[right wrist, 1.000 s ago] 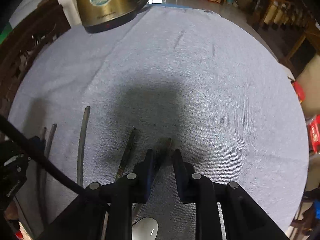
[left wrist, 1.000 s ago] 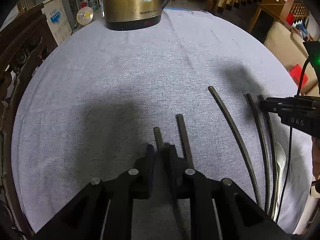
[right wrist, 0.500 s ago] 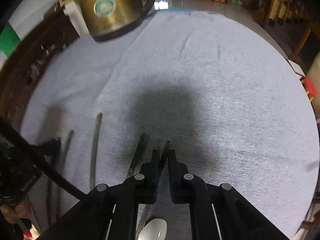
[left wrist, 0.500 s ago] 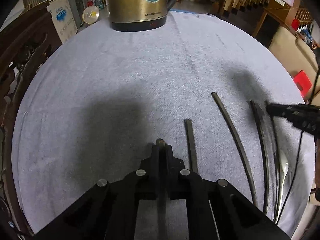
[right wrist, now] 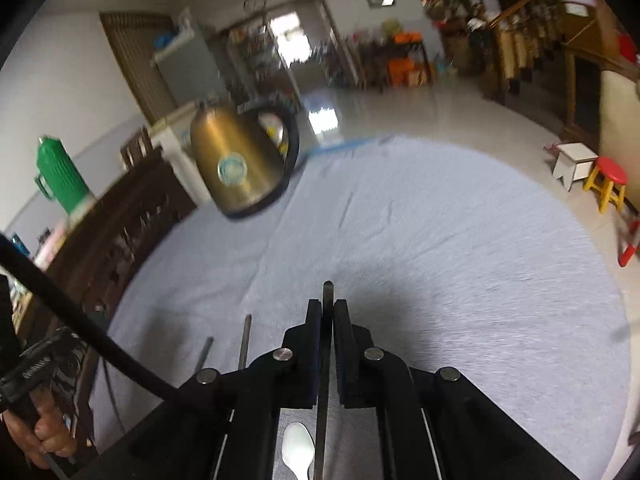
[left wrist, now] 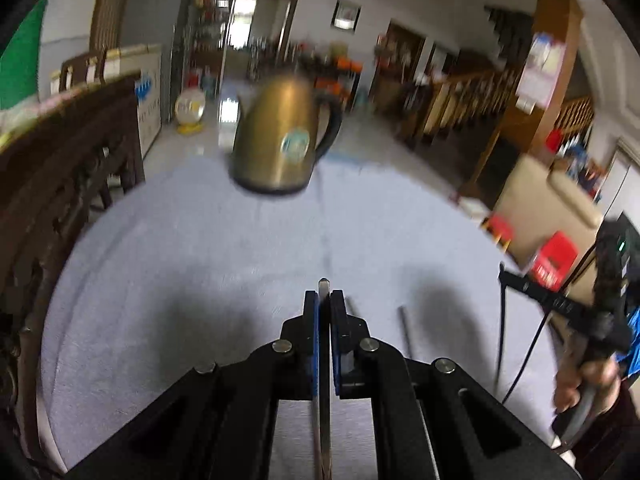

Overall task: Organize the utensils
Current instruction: 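Lift the held chopsticks and lower them into the grey metal cup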

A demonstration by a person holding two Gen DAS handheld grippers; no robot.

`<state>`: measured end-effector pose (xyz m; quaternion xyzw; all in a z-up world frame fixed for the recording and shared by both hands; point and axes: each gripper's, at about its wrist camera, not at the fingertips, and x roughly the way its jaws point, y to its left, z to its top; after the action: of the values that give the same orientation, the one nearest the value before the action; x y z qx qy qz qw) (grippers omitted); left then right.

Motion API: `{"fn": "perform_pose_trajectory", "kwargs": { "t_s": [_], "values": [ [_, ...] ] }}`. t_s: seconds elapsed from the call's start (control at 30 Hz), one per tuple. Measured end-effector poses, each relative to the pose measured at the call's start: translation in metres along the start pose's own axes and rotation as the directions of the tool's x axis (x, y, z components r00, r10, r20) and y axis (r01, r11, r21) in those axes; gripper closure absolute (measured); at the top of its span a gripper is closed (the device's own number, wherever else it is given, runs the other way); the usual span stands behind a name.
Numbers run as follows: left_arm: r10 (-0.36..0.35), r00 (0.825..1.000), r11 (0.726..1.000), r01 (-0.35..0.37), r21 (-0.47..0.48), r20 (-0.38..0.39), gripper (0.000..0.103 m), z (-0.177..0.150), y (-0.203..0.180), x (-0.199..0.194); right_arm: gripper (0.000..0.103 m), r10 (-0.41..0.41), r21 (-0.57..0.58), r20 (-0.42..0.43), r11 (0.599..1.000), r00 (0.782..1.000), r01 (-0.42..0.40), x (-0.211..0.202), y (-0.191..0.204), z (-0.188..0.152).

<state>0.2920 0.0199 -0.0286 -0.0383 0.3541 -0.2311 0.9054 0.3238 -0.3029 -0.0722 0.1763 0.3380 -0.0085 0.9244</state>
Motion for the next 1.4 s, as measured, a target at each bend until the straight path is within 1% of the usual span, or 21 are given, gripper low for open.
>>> {"fn": "perform_pose_trajectory", "kwargs": {
  "t_s": [0.1, 0.17, 0.27, 0.3, 0.37, 0.47, 0.53, 0.7, 0.77, 0.83, 0.97, 1.03, 1.2, 1.33, 1.4],
  "values": [
    [-0.023, 0.995, 1.000, 0.024, -0.013, 0.092, 0.098, 0.000, -0.012, -0.038, 0.097, -0.013, 0.020, 0.086, 1.000, 0.996, 0.011, -0.037, -0.008, -0.005],
    [-0.028, 0.986, 1.000, 0.029, -0.007, 0.162, 0.098, -0.003, -0.022, -0.064, 0.097, -0.022, 0.021, 0.135, 1.000, 0.991, 0.020, -0.058, -0.010, -0.006],
    [-0.027, 0.973, 1.000, 0.029, -0.008, 0.231, 0.098, -0.005, -0.030, -0.090, 0.097, -0.025, 0.011, 0.210, 1.000, 0.977, 0.023, -0.097, -0.010, -0.010],
    [-0.026, 0.964, 1.000, 0.029, -0.009, 0.264, 0.098, -0.008, -0.035, -0.104, 0.097, -0.024, 0.007, 0.228, 1.000, 0.973, 0.023, -0.107, -0.009, -0.011],
    [-0.028, 0.952, 0.999, 0.034, -0.012, 0.304, 0.098, -0.009, -0.041, -0.122, 0.097, -0.018, -0.002, 0.267, 1.000, 0.963, 0.020, -0.126, -0.004, -0.014],
    [-0.024, 0.925, 0.999, 0.034, -0.019, 0.379, 0.098, -0.015, -0.050, -0.148, 0.097, 0.002, -0.020, 0.333, 1.000, 0.943, 0.005, -0.156, 0.006, -0.021],
    [-0.019, 0.912, 0.999, 0.032, -0.025, 0.410, 0.098, -0.017, -0.052, -0.153, 0.097, 0.015, -0.045, 0.381, 0.999, 0.924, 0.002, -0.178, 0.018, -0.027],
    [-0.016, 0.863, 0.998, 0.042, -0.039, 0.506, 0.098, -0.029, -0.062, -0.179, 0.097, 0.044, -0.114, 0.466, 0.993, 0.883, 0.011, -0.214, 0.046, -0.040],
    [-0.024, 0.852, 0.997, 0.055, -0.044, 0.523, 0.098, -0.032, -0.064, -0.181, 0.097, 0.066, -0.136, 0.482, 0.991, 0.874, 0.001, -0.224, 0.056, -0.042],
    [-0.013, 0.841, 0.998, 0.048, -0.050, 0.540, 0.098, -0.035, -0.067, -0.181, 0.097, 0.081, -0.149, 0.491, 0.989, 0.867, -0.008, -0.232, 0.063, -0.043],
    [0.000, 0.834, 0.996, 0.046, -0.070, 0.552, 0.098, -0.038, -0.068, -0.175, 0.097, 0.104, -0.162, 0.513, 0.986, 0.852, -0.022, -0.249, 0.072, -0.043],
    [0.009, 0.825, 0.994, 0.052, -0.091, 0.565, 0.098, -0.038, -0.065, -0.175, 0.097, 0.118, -0.176, 0.524, 0.984, 0.843, -0.029, -0.259, 0.077, -0.043],
    [0.036, 0.806, 0.990, 0.050, -0.128, 0.591, 0.098, -0.043, -0.061, -0.173, 0.097, 0.177, -0.204, 0.559, 0.976, 0.810, -0.072, -0.284, 0.089, -0.048],
    [0.061, 0.799, 0.993, 0.014, -0.120, 0.598, 0.098, -0.052, -0.066, -0.166, 0.097, 0.222, -0.224, 0.554, 0.968, 0.802, -0.114, -0.290, 0.099, -0.056],
    [0.075, 0.799, 0.994, -0.012, -0.108, 0.597, 0.098, -0.058, -0.071, -0.160, 0.097, 0.242, -0.233, 0.539, 0.963, 0.807, -0.132, -0.286, 0.104, -0.059]
  ]
}}
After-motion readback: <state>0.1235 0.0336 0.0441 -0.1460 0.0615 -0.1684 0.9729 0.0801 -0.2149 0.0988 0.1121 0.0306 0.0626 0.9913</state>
